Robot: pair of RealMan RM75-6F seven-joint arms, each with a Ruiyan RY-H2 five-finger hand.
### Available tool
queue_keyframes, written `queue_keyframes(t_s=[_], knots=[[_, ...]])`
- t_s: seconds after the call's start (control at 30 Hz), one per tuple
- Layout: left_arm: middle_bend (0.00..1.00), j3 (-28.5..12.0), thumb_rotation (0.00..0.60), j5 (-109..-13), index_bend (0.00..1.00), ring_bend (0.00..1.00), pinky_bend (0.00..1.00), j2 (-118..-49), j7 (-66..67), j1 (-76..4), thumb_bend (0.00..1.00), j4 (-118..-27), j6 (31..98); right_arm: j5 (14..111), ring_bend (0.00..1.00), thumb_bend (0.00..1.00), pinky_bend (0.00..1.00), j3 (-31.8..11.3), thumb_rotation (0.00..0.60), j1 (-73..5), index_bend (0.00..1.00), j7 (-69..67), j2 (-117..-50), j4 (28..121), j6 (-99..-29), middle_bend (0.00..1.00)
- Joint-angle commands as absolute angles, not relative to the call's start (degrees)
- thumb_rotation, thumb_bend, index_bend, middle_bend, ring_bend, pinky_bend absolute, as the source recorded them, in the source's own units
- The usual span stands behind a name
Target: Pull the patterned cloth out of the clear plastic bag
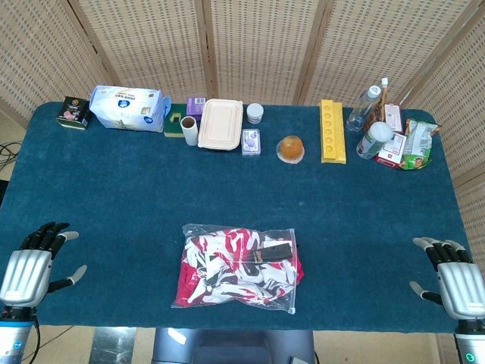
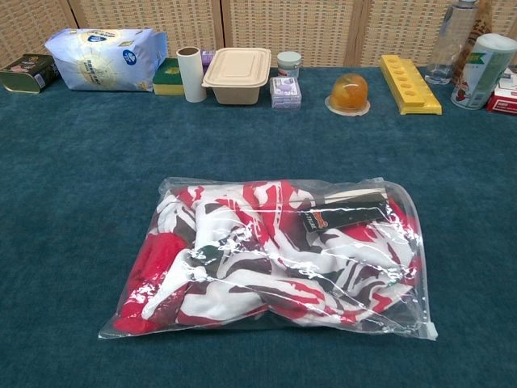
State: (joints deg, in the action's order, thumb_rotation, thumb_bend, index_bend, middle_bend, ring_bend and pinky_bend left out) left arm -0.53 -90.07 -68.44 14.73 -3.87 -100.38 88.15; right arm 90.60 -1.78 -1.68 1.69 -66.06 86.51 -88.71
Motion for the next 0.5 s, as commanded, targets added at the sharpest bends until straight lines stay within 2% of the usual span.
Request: queue_keyframes(t_s=[0.03, 0.5], knots=[[0.22, -0.47, 0.6, -90.0, 0.31, 0.15, 0.24, -68.52, 14.75, -3.9, 0.17, -100.43, 87.96, 90.55, 0.27, 0.06, 0.2, -1.79, 0.6, -1.76, 0.24, 1.52, -66.11, 86.38, -88.57, 0.28], [0.22, -0.42, 0.6, -90.32, 0.31, 0.15, 0.24, -67.55, 13.72, -3.99, 0.17, -100.9, 87.69, 91.32, 0.27, 0.06, 0.2, -1.51, 0.6, -1.22, 0.24, 1.04, -66.31, 86.33, -89.86, 0.28]])
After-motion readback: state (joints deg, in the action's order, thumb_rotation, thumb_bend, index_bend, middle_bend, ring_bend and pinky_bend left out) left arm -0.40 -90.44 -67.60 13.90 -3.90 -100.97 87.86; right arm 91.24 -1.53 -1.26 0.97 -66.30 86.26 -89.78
